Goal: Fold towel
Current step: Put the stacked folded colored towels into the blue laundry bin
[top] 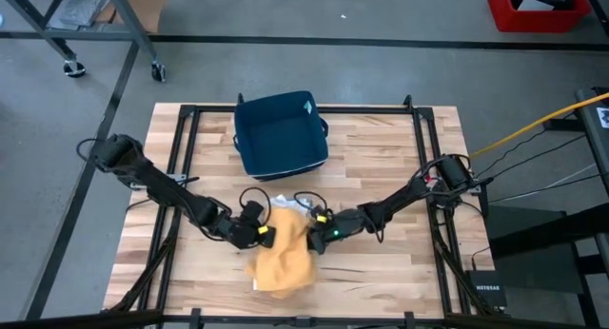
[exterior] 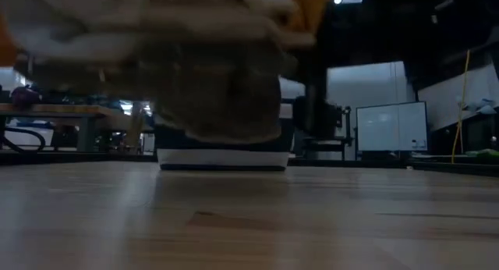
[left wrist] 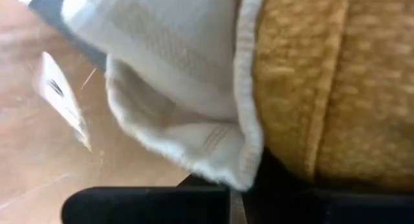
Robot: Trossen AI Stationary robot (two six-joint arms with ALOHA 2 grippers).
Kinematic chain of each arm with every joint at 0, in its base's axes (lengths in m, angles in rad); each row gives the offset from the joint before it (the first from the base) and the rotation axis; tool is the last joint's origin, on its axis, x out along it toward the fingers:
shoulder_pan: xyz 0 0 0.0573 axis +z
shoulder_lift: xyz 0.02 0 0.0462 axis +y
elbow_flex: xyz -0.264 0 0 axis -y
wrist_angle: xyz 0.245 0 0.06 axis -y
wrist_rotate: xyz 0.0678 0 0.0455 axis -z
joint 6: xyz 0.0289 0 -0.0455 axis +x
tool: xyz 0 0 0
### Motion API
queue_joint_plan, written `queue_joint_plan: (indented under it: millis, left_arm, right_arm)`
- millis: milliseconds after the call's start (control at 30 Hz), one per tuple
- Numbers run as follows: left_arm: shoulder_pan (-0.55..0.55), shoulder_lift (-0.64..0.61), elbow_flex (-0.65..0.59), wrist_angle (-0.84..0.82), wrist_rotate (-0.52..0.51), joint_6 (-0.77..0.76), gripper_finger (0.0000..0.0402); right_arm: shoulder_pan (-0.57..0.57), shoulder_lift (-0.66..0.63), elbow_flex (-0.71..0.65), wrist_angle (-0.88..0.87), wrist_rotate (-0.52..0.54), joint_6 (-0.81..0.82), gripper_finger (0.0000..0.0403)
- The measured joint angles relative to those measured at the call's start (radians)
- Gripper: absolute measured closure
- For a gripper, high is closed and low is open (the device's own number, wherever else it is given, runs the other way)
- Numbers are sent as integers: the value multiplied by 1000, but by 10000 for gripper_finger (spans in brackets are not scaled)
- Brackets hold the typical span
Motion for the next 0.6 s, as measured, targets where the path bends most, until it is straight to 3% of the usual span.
queue_joint_plan:
  millis: [267,600]
  left_arm:
    - [24,-106,2,-22,-74,45,400]
    - [170,-215,2,-26,-94,167,401]
  right_arm:
    - [-78,-74,0,111,-19,-5,384]
    - [-209,-170,2,116,-43,-25,385]
